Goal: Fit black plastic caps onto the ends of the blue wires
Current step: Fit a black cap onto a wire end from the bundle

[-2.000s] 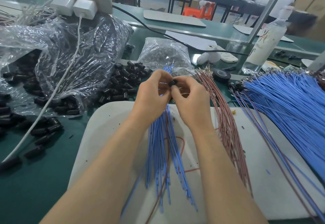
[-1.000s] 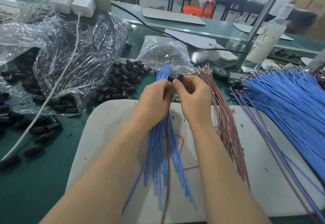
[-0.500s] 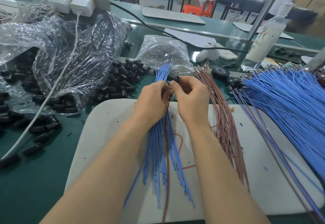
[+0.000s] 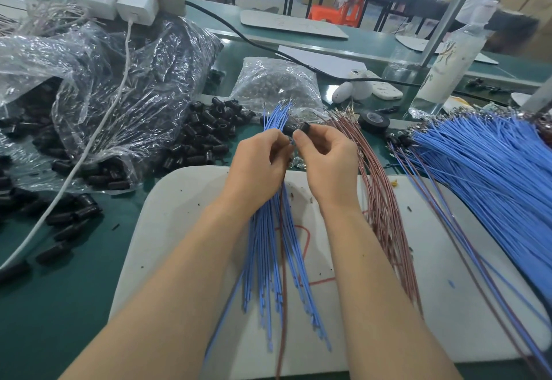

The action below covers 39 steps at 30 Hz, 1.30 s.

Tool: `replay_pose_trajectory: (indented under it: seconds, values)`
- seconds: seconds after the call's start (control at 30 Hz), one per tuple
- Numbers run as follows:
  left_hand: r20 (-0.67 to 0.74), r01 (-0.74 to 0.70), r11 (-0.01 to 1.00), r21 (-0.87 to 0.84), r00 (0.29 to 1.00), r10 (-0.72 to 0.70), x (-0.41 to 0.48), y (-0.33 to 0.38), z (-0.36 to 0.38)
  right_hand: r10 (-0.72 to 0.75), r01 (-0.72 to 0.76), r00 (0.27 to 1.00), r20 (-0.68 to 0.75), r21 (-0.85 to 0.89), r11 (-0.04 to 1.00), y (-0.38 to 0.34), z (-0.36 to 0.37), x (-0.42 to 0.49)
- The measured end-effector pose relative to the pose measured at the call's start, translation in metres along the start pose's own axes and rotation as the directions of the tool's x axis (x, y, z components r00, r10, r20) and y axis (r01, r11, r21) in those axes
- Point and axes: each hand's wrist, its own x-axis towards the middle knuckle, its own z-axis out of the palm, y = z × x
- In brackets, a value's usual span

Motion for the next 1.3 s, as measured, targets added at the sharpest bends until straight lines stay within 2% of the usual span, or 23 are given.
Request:
replay_pose_trajectory:
  seconds: [0.7,1.17,1.3]
  values:
    - [0.010,0.031,0.999,0.020,0.999,-0.032,-0.002,0.003,-0.001,0.044,-0.043,0.998,0.052,-0.013,0.999,0.009,0.002,0.002]
    - [0.065,0.047,0.996,0.082,0.996,-0.053,0.000,-0.003,-0.001,-0.016,0.016,0.999,-0.050,0.003,1.000,0.012,0.007,0.002]
    - [0.055,0.054,0.995,0.085,0.997,-0.059,0.000,-0.004,-0.001,-0.012,0.013,0.999,-0.039,0.021,1.000,0.011,0.009,0.001]
